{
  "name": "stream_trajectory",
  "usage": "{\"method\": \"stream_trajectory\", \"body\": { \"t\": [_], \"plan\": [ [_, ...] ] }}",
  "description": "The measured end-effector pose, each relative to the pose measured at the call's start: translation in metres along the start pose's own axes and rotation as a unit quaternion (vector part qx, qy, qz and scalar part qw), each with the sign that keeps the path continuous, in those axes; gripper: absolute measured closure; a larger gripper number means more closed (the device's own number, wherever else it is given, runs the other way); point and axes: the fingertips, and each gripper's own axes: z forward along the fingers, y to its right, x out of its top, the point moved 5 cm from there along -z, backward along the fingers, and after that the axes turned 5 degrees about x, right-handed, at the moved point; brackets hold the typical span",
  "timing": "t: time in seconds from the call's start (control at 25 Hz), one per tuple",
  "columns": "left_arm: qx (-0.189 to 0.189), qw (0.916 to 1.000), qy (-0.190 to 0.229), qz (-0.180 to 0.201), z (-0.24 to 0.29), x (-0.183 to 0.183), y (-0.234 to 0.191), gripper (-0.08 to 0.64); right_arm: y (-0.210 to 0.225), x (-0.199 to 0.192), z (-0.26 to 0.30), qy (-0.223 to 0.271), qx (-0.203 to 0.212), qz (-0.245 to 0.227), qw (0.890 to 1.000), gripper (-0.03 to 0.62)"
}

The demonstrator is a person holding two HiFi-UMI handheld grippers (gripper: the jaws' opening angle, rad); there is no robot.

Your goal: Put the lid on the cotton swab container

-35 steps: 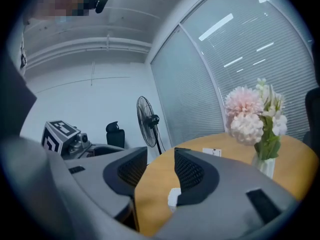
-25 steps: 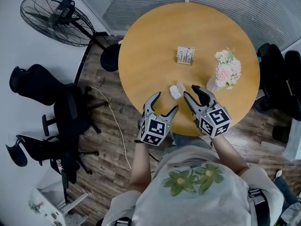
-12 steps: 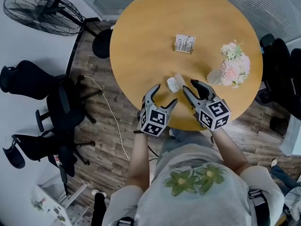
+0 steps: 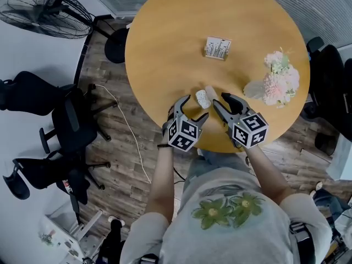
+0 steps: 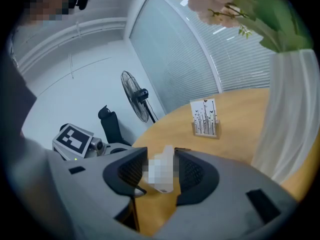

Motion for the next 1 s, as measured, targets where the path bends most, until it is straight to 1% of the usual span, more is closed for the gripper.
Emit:
{"method": "stream_trajectory", "body": {
  "t": [0.32,0.56,0.64,0.76,0.84,0.92,1.0],
  "plan": [
    [-0.018,0.9996,-0.018,0.012,0.018,-0.011,0.002,0.164,0.008,-0.012,0.01,-0.02,-0.001,0.015,1.0,0.416],
    [-0.018,0.9998,0.0,0.003,0.025,-0.008,-0.002,0.164,0.012,-0.019,0.012,-0.032,-0.001,0.02,0.999,0.418],
    [-0.02,0.9998,0.002,0.004,0.027,-0.007,-0.001,0.164,0.012,-0.021,0.012,-0.034,0.002,0.023,0.999,0.446],
    [-0.025,0.9996,-0.002,0.014,0.029,-0.008,0.002,0.164,0.01,-0.022,0.014,-0.037,0.008,0.025,0.999,0.447],
    [-0.024,0.9995,-0.002,0.019,0.031,-0.008,0.003,0.176,0.01,-0.022,0.014,-0.035,0.007,0.023,0.999,0.497],
    [-0.02,0.9997,0.0,0.018,0.032,-0.008,0.003,0.2,0.01,-0.022,0.013,-0.033,0.006,0.022,0.999,0.506],
    [-0.018,0.9997,0.0,0.015,0.032,-0.008,0.002,0.202,0.011,-0.021,0.013,-0.034,0.007,0.023,0.999,0.508]
  ]
}}
